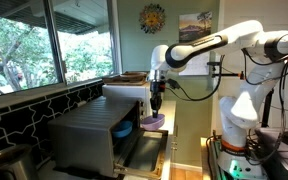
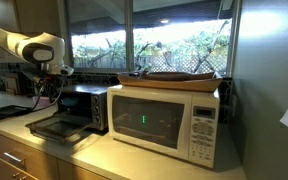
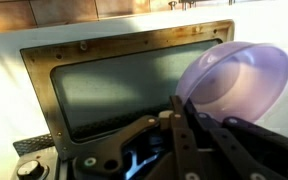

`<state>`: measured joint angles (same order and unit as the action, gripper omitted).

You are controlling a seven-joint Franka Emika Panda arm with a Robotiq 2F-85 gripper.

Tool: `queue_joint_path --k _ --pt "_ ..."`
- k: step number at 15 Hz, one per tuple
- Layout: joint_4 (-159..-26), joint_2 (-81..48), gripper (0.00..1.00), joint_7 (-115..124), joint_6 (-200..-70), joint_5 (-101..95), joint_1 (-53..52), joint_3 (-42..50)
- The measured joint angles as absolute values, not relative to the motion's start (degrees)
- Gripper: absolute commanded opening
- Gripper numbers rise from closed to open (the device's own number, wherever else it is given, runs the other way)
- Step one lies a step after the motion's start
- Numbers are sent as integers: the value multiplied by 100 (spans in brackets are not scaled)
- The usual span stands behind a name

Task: Move the purple bowl to the bottom space in the oven

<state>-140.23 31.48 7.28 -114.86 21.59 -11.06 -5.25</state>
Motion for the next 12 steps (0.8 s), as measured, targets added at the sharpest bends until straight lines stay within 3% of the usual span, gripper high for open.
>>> queue_joint_path --k 12 --pt "-13811 2340 1 1010 -12308 2419 -1057 -610"
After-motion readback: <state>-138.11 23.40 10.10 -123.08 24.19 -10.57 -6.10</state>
